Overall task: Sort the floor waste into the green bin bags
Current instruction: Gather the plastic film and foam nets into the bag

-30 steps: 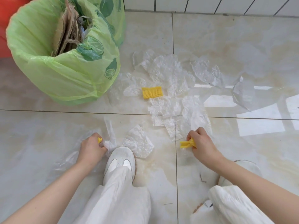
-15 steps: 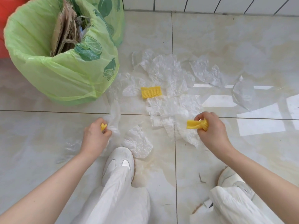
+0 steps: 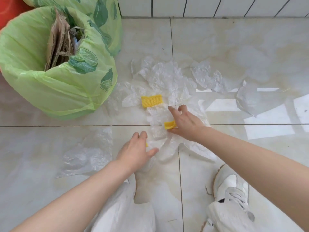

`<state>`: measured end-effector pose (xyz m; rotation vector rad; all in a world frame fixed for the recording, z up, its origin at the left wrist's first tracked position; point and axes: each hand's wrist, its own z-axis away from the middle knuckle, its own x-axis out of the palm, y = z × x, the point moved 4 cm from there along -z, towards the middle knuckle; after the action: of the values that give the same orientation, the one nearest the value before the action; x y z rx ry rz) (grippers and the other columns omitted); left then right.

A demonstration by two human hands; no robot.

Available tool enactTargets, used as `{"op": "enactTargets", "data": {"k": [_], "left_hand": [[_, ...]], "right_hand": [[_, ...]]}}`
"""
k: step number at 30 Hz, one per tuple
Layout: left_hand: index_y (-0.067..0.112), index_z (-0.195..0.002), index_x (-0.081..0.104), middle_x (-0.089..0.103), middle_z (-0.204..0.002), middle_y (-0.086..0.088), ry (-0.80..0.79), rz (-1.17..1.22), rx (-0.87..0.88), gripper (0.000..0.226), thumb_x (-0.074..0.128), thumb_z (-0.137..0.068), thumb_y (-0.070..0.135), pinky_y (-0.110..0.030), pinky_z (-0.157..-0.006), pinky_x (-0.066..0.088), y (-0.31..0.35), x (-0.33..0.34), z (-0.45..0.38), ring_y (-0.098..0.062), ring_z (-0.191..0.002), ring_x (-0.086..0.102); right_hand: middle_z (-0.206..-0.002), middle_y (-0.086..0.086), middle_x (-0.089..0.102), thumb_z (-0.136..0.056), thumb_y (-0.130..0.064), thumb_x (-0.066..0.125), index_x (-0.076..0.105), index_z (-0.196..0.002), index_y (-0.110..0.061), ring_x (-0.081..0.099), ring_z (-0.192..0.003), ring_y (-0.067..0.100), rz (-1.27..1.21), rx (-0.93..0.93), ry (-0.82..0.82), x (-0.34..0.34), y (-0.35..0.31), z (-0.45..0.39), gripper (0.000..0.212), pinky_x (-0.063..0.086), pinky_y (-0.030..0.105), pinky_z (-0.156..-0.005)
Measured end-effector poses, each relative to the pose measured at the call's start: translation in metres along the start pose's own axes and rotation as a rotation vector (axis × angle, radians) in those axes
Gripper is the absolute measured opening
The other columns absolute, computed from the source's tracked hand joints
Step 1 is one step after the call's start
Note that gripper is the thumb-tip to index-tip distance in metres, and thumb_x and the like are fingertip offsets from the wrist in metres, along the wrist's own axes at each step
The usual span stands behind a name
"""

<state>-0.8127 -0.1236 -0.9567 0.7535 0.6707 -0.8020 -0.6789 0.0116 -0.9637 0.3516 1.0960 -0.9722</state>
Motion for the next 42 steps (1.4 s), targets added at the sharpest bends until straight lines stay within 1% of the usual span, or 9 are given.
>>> {"op": "enactTargets", "data": {"k": [5,13,18,22,25,28,32,37,42], "left_hand": [[0.020,-0.125,0.030,0.031,-0.115,-0.005,-0.037,-0.335,0.052,0.066,0.066,-0.076,0.047,-0.033,-0.063,0.042,-0.007,0.016,0.000,-0.031,-0.088,0.062],[0.014,-0.111,0.046,0.046,-0.112,-0.006,-0.123,-0.268,0.096,0.039,0.063,-0.082,0.033,-0.034,-0.069,0.039,-0.013,0.016,-0.022,-0.032,-0.099,0.057],[0.022,-0.086,0.044,0.056,-0.104,-0.005,-0.155,-0.106,0.125,0.014,0.057,-0.080,0.023,-0.034,-0.075,0.044,-0.023,0.017,-0.030,-0.031,-0.102,0.056],[0.021,-0.076,0.036,0.054,-0.090,-0.008,-0.018,0.123,0.123,0.023,0.058,-0.084,0.019,-0.034,-0.069,0.038,-0.026,-0.003,-0.038,-0.033,-0.093,0.055],[0.022,-0.066,0.028,0.043,-0.066,0.001,0.141,0.336,0.024,0.040,0.063,-0.086,0.019,-0.028,-0.056,0.027,-0.025,-0.032,-0.040,-0.024,-0.067,0.047],[0.022,-0.064,0.029,0.036,-0.057,0.006,0.226,0.500,-0.039,0.043,0.067,-0.084,0.020,-0.015,-0.053,0.034,-0.023,-0.058,-0.041,-0.016,-0.056,0.037],[0.010,-0.079,0.050,0.054,-0.072,-0.017,0.275,0.737,-0.035,0.024,0.069,-0.079,0.025,-0.047,-0.063,0.053,-0.018,-0.096,-0.033,-0.021,-0.064,0.047],[0.006,-0.095,0.059,0.061,-0.076,0.001,0.386,0.920,0.054,0.011,0.064,-0.086,0.007,-0.012,-0.048,0.044,-0.005,-0.153,-0.015,-0.010,-0.063,0.055],[0.016,-0.093,0.062,0.062,-0.071,0.007,0.390,0.947,0.118,0.012,0.064,-0.085,0.007,-0.006,-0.045,0.040,0.004,-0.198,-0.007,0.003,-0.051,0.055]], "right_hand": [[-0.118,0.013,0.039,-0.081,-0.035,0.067,0.034,-0.131,-0.014,0.057,-0.096,0.032,0.032,0.007,-0.037,0.015,0.009,0.002,0.064,0.051,0.039,-0.077],[-0.101,0.004,0.048,-0.085,-0.020,0.056,0.047,-0.119,-0.018,0.051,-0.078,0.029,-0.156,-0.016,0.014,0.008,0.014,0.000,0.035,0.040,0.033,-0.066],[-0.072,-0.002,0.044,-0.081,-0.015,0.060,0.045,-0.091,-0.024,0.044,-0.068,0.023,-0.420,-0.017,0.110,-0.012,0.009,-0.001,0.020,0.034,0.031,-0.057],[-0.065,0.000,0.044,-0.081,-0.011,0.058,0.038,-0.069,-0.029,0.046,-0.055,0.019,-0.740,0.147,0.140,-0.034,0.011,-0.008,0.029,0.041,0.029,-0.050],[-0.066,0.005,0.048,-0.078,-0.009,0.056,0.046,-0.076,-0.009,0.053,-0.048,0.014,-0.932,0.204,0.197,-0.051,0.013,-0.011,0.011,0.051,0.042,-0.054],[-0.066,0.008,0.050,-0.077,-0.007,0.053,0.047,-0.084,0.002,0.054,-0.043,0.013,-0.981,0.205,0.207,-0.068,0.008,-0.012,0.013,0.045,0.035,-0.049],[-0.064,0.009,0.053,-0.079,0.000,0.051,0.055,-0.085,0.000,0.052,-0.046,0.013,-1.097,0.206,0.217,-0.092,-0.003,-0.015,0.007,0.044,0.028,-0.051],[-0.069,0.009,0.054,-0.080,-0.006,0.053,0.055,-0.085,-0.008,0.051,-0.044,0.012,-1.137,0.231,0.262,-0.129,-0.010,-0.023,0.005,0.043,0.028,-0.052],[-0.067,-0.001,0.052,-0.081,-0.017,0.062,0.056,-0.088,-0.011,0.062,-0.041,0.014,-0.914,0.213,0.285,-0.164,-0.019,-0.032,0.011,0.045,0.031,-0.057]]}}
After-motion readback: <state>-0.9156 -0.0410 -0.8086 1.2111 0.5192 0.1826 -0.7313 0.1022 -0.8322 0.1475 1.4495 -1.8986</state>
